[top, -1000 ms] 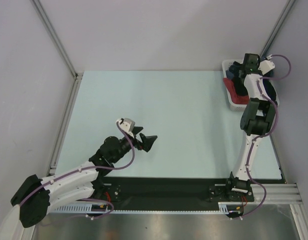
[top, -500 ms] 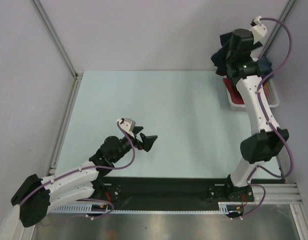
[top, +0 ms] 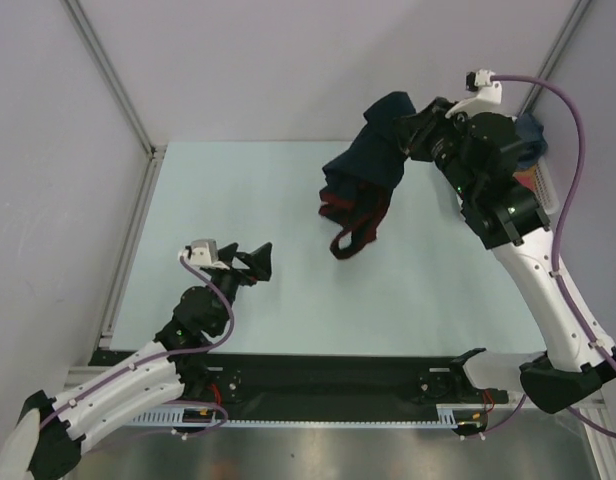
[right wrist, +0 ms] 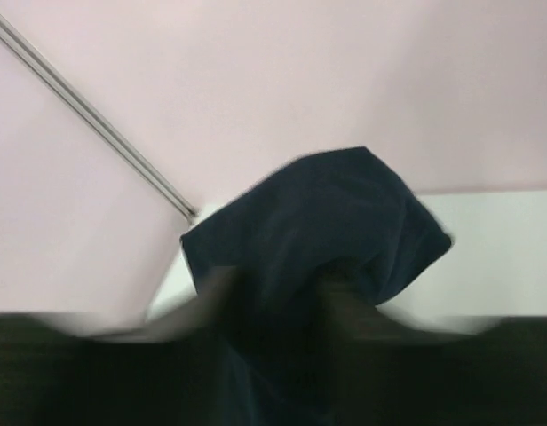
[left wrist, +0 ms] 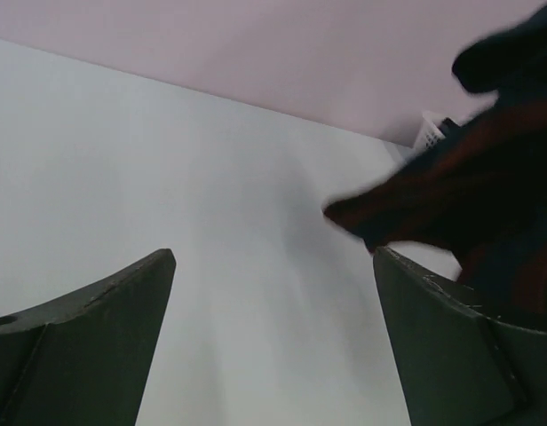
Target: Fold and stack the tank tops
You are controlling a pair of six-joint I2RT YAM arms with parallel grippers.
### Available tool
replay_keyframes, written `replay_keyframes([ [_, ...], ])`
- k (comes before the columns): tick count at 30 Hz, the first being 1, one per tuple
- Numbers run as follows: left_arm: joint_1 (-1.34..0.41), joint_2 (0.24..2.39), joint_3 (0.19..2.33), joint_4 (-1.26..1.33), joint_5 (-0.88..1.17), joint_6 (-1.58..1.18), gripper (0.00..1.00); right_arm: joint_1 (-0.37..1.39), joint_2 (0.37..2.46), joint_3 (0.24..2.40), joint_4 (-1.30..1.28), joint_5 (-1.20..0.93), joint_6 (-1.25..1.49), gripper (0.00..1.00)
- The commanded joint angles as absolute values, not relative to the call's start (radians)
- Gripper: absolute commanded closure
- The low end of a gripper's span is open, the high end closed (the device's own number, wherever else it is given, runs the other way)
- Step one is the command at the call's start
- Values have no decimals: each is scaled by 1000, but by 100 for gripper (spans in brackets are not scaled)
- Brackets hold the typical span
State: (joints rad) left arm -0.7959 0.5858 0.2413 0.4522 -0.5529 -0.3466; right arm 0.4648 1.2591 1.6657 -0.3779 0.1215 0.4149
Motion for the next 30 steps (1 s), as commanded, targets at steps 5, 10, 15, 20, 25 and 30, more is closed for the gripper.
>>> replay_keyframes([
  [5, -792, 598, 238, 402, -710, -396, 0, 450, 1379, 1578, -443, 209, 350, 0],
  [10, -792, 711, 304, 371, -611, -377, 0, 462, 1373, 1400, -517, 138, 347, 25],
  [15, -792, 836, 399, 310, -506, -370, 0, 460, 1246, 1103, -448, 141, 377, 33],
  [20, -792, 891, 416, 311, -476, -377, 0, 468, 1247, 945, -339, -53, 347, 27],
  [25, -792, 871, 419, 270, -569, -409, 0, 575, 1437, 1078, -376, -2, 298, 28],
  [30, -770, 793, 384, 137, -860, -631, 0, 707, 1595, 1225, -423, 141, 219, 28],
])
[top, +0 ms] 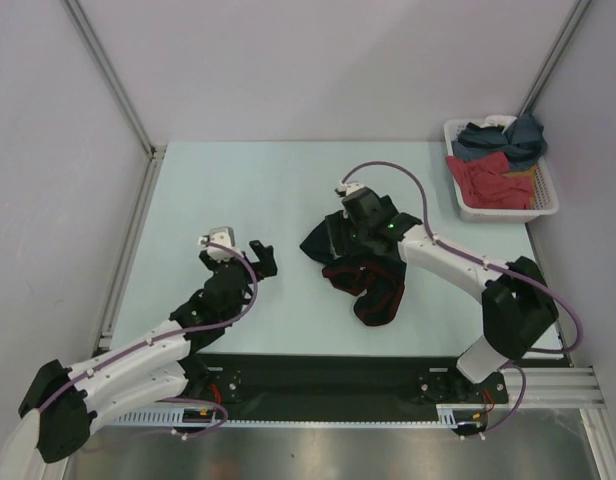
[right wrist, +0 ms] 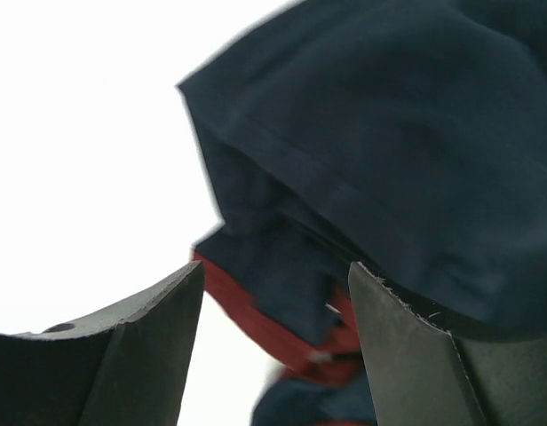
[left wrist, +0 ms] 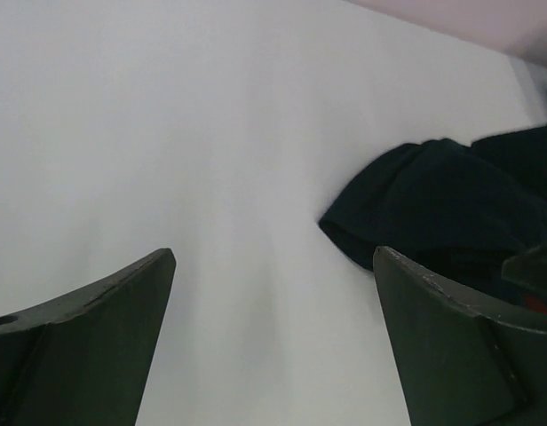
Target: Fold and stack the tank tops
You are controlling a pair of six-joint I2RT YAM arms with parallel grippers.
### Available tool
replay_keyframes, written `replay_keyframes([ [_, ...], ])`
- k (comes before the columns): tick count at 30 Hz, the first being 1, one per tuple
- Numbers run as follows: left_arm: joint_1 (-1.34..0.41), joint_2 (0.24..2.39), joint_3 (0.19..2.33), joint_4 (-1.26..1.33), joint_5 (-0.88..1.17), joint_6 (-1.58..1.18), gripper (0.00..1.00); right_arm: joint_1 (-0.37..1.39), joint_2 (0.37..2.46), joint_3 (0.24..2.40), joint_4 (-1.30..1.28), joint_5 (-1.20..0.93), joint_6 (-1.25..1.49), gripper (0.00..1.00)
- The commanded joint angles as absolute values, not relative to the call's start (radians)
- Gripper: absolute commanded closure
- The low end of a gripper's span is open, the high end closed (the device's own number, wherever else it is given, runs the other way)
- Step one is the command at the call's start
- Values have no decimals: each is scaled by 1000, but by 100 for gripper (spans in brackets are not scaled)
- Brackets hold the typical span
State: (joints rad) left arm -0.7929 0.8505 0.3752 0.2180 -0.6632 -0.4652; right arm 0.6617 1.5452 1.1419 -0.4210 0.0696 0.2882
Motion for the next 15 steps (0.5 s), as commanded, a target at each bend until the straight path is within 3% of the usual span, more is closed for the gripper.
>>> replay_keyframes([
  [1, -756, 779, 377, 123, -861, -659, 0, 713, 1620, 1265, -428, 147, 212, 28],
  [8, -634, 729, 325, 78, -788, -802, 0, 755, 1871, 1411, -460, 216, 130, 29],
  [12, -634, 739, 334, 78, -778, -795, 0, 767, 2015, 1515, -524, 336, 109, 20],
  [13, -634, 742, 334, 80, -775, -793, 0, 765, 2049, 1535, -537, 359, 104, 23],
  [15, -634, 745, 337, 80, -769, -788, 0, 764, 2098, 1574, -566, 414, 110, 52],
])
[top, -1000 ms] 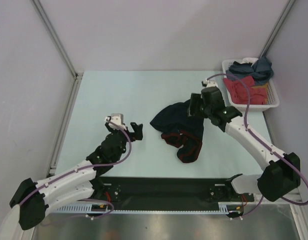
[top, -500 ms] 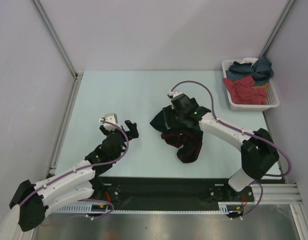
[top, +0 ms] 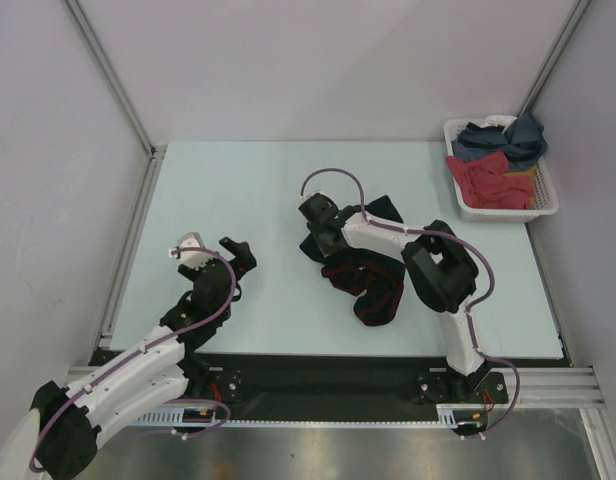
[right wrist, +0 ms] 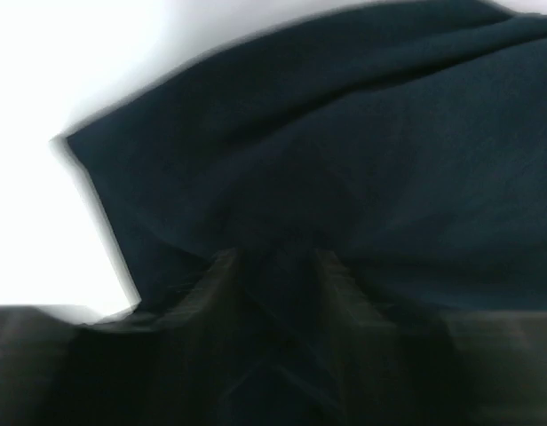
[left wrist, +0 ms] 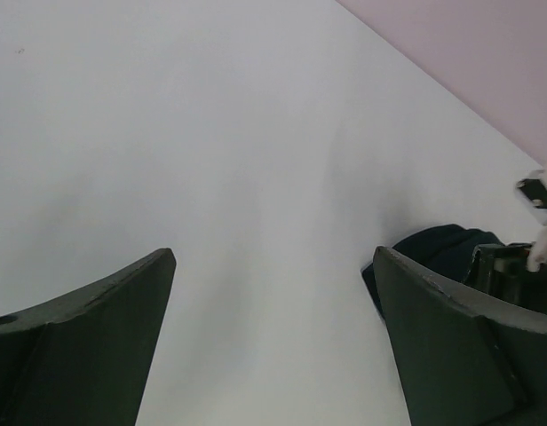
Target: Fold and stack the tank tops
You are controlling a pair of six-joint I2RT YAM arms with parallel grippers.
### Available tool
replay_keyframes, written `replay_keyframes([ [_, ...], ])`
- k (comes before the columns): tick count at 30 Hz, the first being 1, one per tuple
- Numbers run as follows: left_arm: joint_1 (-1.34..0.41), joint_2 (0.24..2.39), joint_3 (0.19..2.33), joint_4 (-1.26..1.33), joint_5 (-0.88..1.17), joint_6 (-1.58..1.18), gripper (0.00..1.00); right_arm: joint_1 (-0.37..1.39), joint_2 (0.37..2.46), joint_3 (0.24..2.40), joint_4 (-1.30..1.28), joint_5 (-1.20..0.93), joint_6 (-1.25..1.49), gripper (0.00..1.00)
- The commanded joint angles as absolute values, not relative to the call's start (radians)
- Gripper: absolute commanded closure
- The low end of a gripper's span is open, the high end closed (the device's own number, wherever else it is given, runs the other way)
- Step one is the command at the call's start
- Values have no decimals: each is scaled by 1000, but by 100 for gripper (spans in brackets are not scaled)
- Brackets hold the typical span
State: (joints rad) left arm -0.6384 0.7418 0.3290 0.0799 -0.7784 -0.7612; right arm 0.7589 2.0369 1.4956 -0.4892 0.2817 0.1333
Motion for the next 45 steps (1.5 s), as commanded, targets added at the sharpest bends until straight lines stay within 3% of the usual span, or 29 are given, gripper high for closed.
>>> replay_keyframes([
  [1, -634, 746, 337, 81, -764, -785, 0, 762, 2103, 1580, -572, 445, 118, 65],
  [3, -634, 747, 337, 89, -756, -775, 0, 759, 2083, 1576, -571, 483, 136, 100],
  [7, -634, 752, 339, 124, -713, -714, 0, 707, 1846, 1462, -474, 407, 184, 100],
  [10, -634, 784, 351, 207, -544, -580, 0, 602, 1712, 1366, -397, 158, 255, 99],
  [16, -635, 923, 368, 420, -142, -453, 0, 387, 1477, 1223, -347, -90, 340, 98],
  [20, -652, 1049, 408, 492, 76, -407, 0, 259, 1381, 1100, -310, -198, 391, 99],
  [25, -704, 1166, 480, 515, 239, -379, 0, 137, 1278, 950, -287, -187, 423, 99],
  [35, -752, 1468, 673, 420, 321, -474, 0, -58, 1138, 844, -255, -137, 482, 100],
  [42, -785, 1542, 758, 393, 324, -492, 1, -115, 1077, 805, -239, -164, 486, 100],
  [45, -802, 1545, 802, 333, 290, -503, 11, -117, 1077, 804, -241, -175, 485, 100],
])
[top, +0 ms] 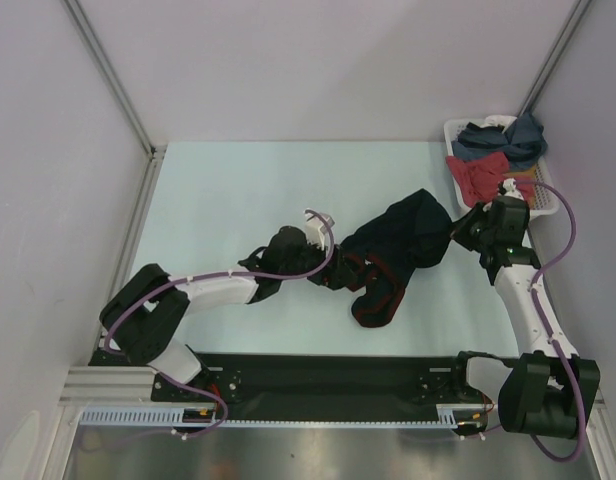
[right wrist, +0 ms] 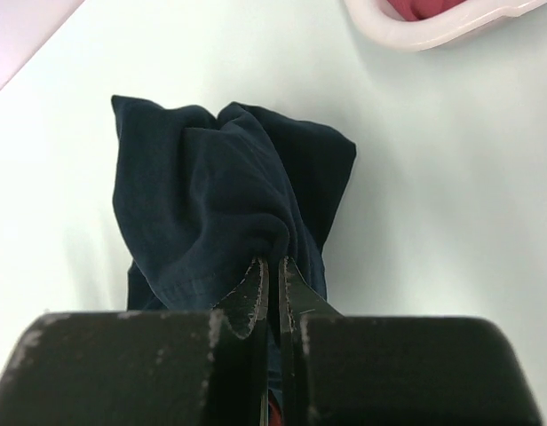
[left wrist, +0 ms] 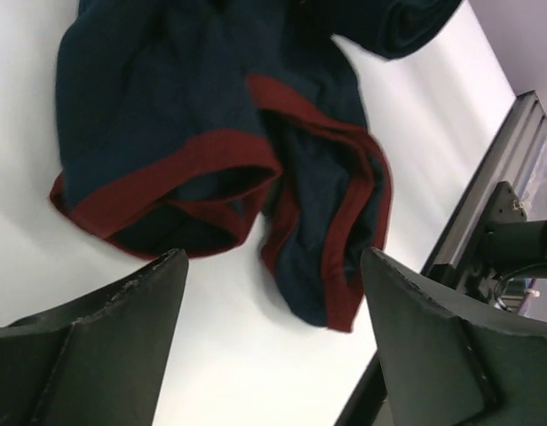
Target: Fold and stack the tank tops
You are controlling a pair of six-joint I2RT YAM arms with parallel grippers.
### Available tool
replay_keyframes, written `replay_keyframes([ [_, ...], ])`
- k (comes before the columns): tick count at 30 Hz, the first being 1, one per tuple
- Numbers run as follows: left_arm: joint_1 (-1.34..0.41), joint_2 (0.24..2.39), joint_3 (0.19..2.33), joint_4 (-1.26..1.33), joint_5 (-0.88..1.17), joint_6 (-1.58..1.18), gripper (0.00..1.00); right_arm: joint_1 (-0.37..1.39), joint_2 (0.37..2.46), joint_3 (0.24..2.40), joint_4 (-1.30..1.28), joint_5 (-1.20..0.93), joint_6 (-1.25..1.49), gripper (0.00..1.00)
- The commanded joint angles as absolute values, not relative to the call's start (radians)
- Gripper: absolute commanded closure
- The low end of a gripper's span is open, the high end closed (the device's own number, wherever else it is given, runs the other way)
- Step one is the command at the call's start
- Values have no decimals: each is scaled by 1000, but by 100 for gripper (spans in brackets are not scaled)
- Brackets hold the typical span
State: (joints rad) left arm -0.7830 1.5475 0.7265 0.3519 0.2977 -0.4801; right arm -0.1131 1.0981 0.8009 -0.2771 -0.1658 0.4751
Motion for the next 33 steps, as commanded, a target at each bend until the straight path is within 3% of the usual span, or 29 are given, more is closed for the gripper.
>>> replay_keyframes([
  [1, -801, 1548, 820, 301, 278, -549, 17, -118, 1077, 802, -238, -181, 488, 100],
  [3, -801, 1551, 837, 267, 255, -593, 21, -118, 1074, 796, -232, -190, 489, 100],
  [10, -801, 1578, 833, 233, 140, -914, 22, -123, 1062, 793, -222, -202, 492, 100],
  [21, -796, 1643, 890, 291, 61, -1074, 24, -141, 1051, 781, -209, -242, 499, 100],
  [27, -792, 1696, 874, 353, 3, -1170, 47, -146, 1037, 775, -199, -265, 500, 100],
  [30, -784, 1741, 916, 357, -43, -1177, 71, -147, 1035, 773, -196, -270, 497, 100],
  [31, -779, 1755, 943, 353, -51, -1160, 96, -147, 1038, 776, -198, -270, 495, 100],
  [33, -762, 1750, 963, 345, -43, -1108, 100, -149, 1037, 779, -207, -270, 489, 100],
])
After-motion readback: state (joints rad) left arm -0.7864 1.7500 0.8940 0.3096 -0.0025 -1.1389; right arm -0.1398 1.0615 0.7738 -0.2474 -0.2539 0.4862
